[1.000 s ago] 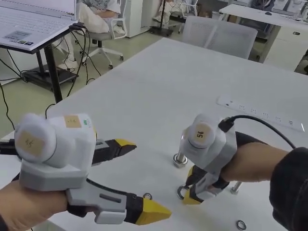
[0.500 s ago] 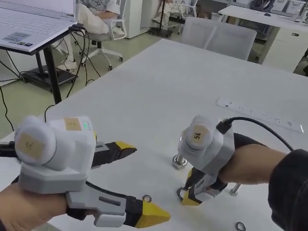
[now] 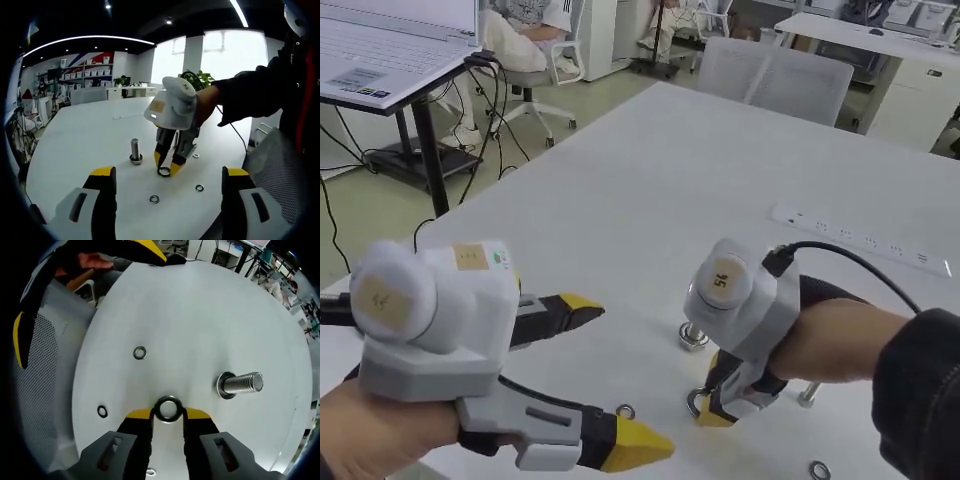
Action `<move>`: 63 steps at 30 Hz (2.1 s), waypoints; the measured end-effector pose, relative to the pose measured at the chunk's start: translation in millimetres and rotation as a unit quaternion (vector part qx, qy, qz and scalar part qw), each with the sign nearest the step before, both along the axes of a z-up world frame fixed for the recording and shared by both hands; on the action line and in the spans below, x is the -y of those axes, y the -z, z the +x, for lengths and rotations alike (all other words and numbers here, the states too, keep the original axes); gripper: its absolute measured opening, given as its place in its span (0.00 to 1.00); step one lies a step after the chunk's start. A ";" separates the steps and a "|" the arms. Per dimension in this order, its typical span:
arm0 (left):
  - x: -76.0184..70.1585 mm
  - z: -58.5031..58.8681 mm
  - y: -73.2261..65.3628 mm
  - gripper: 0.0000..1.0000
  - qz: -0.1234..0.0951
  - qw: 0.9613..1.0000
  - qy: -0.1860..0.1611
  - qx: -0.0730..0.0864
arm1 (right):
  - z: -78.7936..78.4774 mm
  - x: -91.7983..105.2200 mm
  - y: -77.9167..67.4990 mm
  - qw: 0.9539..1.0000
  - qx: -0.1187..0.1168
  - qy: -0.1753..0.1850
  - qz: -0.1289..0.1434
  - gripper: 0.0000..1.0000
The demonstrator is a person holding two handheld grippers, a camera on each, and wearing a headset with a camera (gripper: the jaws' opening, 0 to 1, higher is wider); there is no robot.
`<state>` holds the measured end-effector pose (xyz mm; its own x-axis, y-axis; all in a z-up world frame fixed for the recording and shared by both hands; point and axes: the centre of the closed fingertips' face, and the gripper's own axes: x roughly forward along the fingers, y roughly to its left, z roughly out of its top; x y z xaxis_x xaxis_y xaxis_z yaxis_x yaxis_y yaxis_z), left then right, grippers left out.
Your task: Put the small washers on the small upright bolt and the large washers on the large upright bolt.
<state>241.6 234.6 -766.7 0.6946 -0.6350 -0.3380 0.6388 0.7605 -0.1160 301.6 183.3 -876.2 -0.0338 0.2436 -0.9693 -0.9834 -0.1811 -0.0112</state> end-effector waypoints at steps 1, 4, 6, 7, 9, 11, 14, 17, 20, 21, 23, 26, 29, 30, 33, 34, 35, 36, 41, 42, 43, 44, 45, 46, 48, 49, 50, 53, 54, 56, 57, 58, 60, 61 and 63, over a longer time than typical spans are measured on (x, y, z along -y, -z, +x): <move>0.1 0.0 0.1 0.87 0.000 1.000 0.000 0.000 | 0.1 -0.1 0.0 1.000 0.000 -0.001 0.000 0.25; 0.5 -0.1 0.5 0.87 0.002 1.000 0.001 -0.001 | 0.5 -0.5 -0.3 1.000 -0.002 -0.003 0.000 0.24; 0.3 -0.4 0.3 0.87 0.001 1.000 0.001 -0.001 | 1.7 -0.7 -0.7 1.000 -0.007 0.001 0.004 0.24; -0.2 -0.3 0.2 0.87 0.001 1.000 0.000 -0.001 | 1.5 -0.8 -0.6 1.000 -0.007 0.002 0.005 0.24; -0.5 -0.3 0.2 0.87 0.001 1.000 0.000 -0.001 | 1.0 -1.1 -0.6 1.000 -0.007 0.000 0.004 0.24; -0.4 -0.3 0.3 0.87 0.002 1.000 0.000 -0.001 | 1.1 -1.4 -0.6 1.000 -0.007 -0.001 0.003 0.24; -0.4 -0.4 0.4 0.87 0.001 1.000 0.000 -0.002 | 1.6 -1.3 -0.8 1.000 -0.010 0.001 0.003 0.23; -1.3 -0.4 0.6 0.87 0.001 1.000 -0.001 -0.002 | 3.6 0.6 -0.7 1.000 -0.006 0.002 0.001 0.23; -2.0 -0.4 1.0 0.87 0.002 1.000 -0.002 -0.002 | 4.9 3.8 -0.4 1.000 -0.005 0.003 -0.004 0.23; -1.8 -0.4 1.1 0.87 0.002 1.000 -0.001 -0.002 | 5.4 5.6 -0.4 1.000 -0.004 0.003 -0.007 0.23; -1.3 -0.4 1.2 0.87 0.002 1.000 -0.001 -0.002 | 5.8 7.9 -0.6 1.000 -0.004 0.003 -0.008 0.23; -1.0 -0.5 1.4 0.87 0.002 1.000 0.000 -0.002 | 6.8 10.0 -2.8 1.000 -0.003 0.007 -0.007 0.23; -0.6 -0.6 1.4 0.87 0.002 1.000 0.000 -0.002 | 8.1 11.6 -5.9 1.000 -0.001 0.008 -0.006 0.23; -0.4 -0.7 1.4 0.87 0.003 1.000 0.000 -0.002 | 8.7 12.2 -7.3 1.000 -0.002 0.010 -0.005 0.23; 0.6 -0.7 1.3 0.87 0.002 1.000 0.001 -0.002 | 10.0 13.7 -9.5 1.000 -0.001 0.012 -0.004 0.23; 0.7 -0.7 1.3 0.87 0.002 1.000 0.002 -0.002 | 9.7 14.6 -10.8 1.000 -0.002 0.014 -0.003 0.23; 0.9 -0.7 1.4 0.87 0.002 1.000 0.002 -0.002 | 9.5 15.1 -11.6 1.000 -0.003 0.015 -0.002 0.23; 0.9 -0.7 1.4 0.87 0.002 1.000 0.002 -0.002 | 9.9 15.4 -13.0 1.000 -0.003 0.017 -0.002 0.23; 0.9 0.2 1.0 0.87 0.002 1.000 0.005 -0.001 | 12.4 18.2 -19.5 1.000 -0.001 0.019 0.000 0.23; 1.0 0.3 1.1 0.87 0.002 1.000 0.006 -0.001 | 12.6 18.6 -20.8 1.000 -0.003 0.021 0.000 0.23; 1.0 0.4 1.1 0.87 0.002 1.000 0.006 -0.001 | 12.9 19.0 -22.8 1.000 -0.004 0.022 0.002 0.23; 1.1 0.5 1.1 0.87 0.003 1.000 0.006 -0.001 | 13.4 19.3 -24.1 1.000 -0.003 0.022 0.003 0.23; 1.2 0.5 1.0 0.87 0.003 1.000 0.007 -0.001 | 13.8 19.6 -25.4 1.000 -0.002 0.022 0.004 0.23; 1.5 0.5 0.9 0.87 0.003 1.000 0.008 -0.001 | 14.1 20.3 -27.3 1.000 -0.001 0.023 0.003 0.23; 1.7 0.9 0.5 0.87 0.002 1.000 0.008 -0.001 | 15.1 20.9 -30.8 1.000 0.001 0.022 0.005 0.23; 1.7 1.1 0.4 0.87 0.002 1.000 0.009 -0.001 | 15.6 21.3 -32.3 1.000 0.002 0.023 0.005 0.23; 1.7 1.2 0.3 0.87 0.003 1.000 0.009 -0.001 | 16.4 21.9 -34.5 1.000 0.003 0.023 0.005 0.23; 2.3 1.7 -0.5 0.87 0.003 1.000 0.010 0.000 | 18.9 23.2 -40.3 1.000 0.009 0.023 0.006 0.23; 2.4 1.8 -0.7 0.87 0.003 1.000 0.011 0.000 | 19.7 23.5 -41.8 1.000 0.011 0.023 0.006 0.23; 3.0 1.8 -1.0 0.87 0.003 1.000 0.012 0.000 | 21.3 23.9 -45.7 1.000 0.016 0.020 0.005 0.23; 3.2 1.9 -1.2 0.87 0.004 1.000 0.013 0.000 | 22.5 24.0 -48.3 1.000 0.019 0.019 0.005 0.23; 3.4 2.0 -1.4 0.87 0.004 1.000 0.013 0.000 | 23.2 23.9 -50.0 1.000 0.020 0.019 0.005 0.23; 3.9 2.2 -2.3 0.87 0.003 1.000 0.014 0.001 | 24.5 23.1 -54.5 1.000 0.024 0.017 0.007 0.23; 3.9 2.3 -2.4 0.87 0.004 1.000 0.014 0.001 | 24.9 22.7 -56.1 0.999 0.025 0.018 0.008 0.23; 3.4 2.5 -2.6 0.87 0.004 1.000 0.014 0.001 | 25.6 22.1 -59.6 0.999 0.028 0.016 0.010 0.23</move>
<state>244.1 231.2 -764.1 0.6778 -0.6508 -0.3420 0.6598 0.7437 -0.1076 327.2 161.2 -816.7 0.0281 0.2631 -0.9644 -0.9865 -0.1483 -0.0692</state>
